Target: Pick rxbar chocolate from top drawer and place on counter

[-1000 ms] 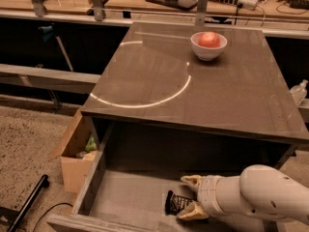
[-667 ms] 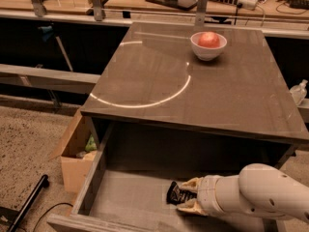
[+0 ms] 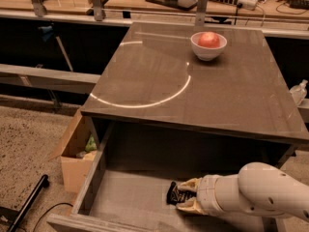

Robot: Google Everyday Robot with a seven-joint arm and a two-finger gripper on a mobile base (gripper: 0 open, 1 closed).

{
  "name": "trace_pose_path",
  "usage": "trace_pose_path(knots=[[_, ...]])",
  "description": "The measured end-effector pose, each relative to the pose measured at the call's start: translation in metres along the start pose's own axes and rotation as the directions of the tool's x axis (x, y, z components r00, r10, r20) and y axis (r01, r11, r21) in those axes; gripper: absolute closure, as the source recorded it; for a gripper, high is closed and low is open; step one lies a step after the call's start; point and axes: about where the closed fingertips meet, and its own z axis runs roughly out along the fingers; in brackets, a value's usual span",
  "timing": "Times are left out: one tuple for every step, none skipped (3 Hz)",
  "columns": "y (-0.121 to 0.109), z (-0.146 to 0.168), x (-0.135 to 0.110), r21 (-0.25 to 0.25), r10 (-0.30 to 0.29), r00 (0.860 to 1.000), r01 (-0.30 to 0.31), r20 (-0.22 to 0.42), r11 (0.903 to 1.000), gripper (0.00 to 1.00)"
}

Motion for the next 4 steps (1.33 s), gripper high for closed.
trace_pose_path(knots=[[0.0, 0.0, 0.0, 0.0, 0.0, 1.0, 0.0, 0.0, 1.0, 1.0], [-0.003, -0.019, -0.006, 0.031, -0.001, 1.0, 0.0, 0.013, 0.9995, 1.0], [-0.008, -0.066, -0.021, 0.101, -0.002, 0.999, -0.001, 0.036, 0.9949, 1.0], [-0.009, -0.096, -0.03, 0.133, -0.004, 0.999, -0.002, 0.048, 0.9912, 1.0]])
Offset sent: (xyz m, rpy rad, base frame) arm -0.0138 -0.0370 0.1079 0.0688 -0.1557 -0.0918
